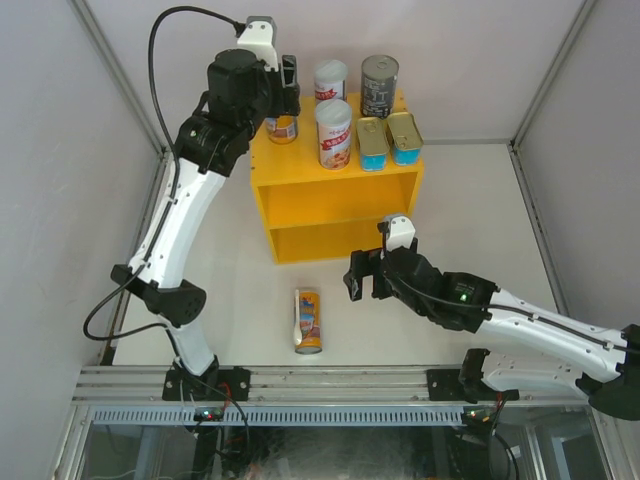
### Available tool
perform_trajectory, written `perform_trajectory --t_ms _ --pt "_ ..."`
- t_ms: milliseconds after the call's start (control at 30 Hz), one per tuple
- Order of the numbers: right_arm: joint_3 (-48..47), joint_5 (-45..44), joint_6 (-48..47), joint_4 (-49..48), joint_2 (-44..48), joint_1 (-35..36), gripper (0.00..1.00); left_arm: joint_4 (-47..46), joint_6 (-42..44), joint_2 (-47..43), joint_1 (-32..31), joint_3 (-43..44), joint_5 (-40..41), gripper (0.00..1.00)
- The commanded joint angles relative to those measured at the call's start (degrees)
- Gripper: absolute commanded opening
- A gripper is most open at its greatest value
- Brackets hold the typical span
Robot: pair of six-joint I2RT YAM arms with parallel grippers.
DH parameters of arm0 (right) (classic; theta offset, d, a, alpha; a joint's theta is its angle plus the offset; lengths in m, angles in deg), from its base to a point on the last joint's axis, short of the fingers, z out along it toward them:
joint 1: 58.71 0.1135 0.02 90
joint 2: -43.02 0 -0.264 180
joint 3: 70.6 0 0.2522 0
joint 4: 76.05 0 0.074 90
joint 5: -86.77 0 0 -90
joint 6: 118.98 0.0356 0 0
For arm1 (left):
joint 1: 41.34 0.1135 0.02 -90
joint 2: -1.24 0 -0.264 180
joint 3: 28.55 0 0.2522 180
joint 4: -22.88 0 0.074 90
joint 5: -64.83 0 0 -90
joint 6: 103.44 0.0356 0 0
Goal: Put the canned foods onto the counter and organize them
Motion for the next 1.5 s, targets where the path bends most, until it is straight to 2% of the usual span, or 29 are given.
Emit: perform_trajectory --t_ms 0,67,167,367,467,533,633,900,1467 --pt "0.94 1.87 -0.94 -3.05 0.08 -1.52 0.99 -9.7 1.96 -0.63 0.31 4.02 -0.78 0.0" --pt "1.14 2.31 -1.05 -3.15 -0.02 -1.95 0.99 -10.18 2.23 -0.58 0.31 3.25 -0.57 0.02" --pt "1.32 2.88 -1.2 -3.23 -0.35 -2.42 0.99 -11.32 2.41 -1.01 0.31 1.06 0.3 0.21" --pt "1.91 3.63 -1.27 -3.59 -0.68 -2.92 0.99 -12.87 2.28 -1.83 0.5 -2.01 1.47 0.41" --pt "2.13 3.82 -1.34 -3.66 -0.73 -3.02 0.99 -13.01 1.78 -1.8 0.79 -2.35 1.48 0.58" --pt "2.15 3.8 -1.26 -3.68 -0.87 -3.1 0.99 -13.02 1.48 -1.84 0.97 -2.56 1.36 0.66" --pt "2.1 3.82 -1.35 -3.67 -0.85 -3.13 0.99 -13.0 0.9 -1.93 1.16 -2.97 1.43 0.74" --pt "2.15 3.99 -1.52 -3.57 -0.81 -3.37 0.99 -13.33 -0.49 -2.45 1.52 -4.15 1.05 0.85" --pt "2.15 4.32 -2.03 -3.87 -0.84 -3.37 0.98 -16.88 -3.37 -6.45 1.52 -5.3 -2.18 0.92"
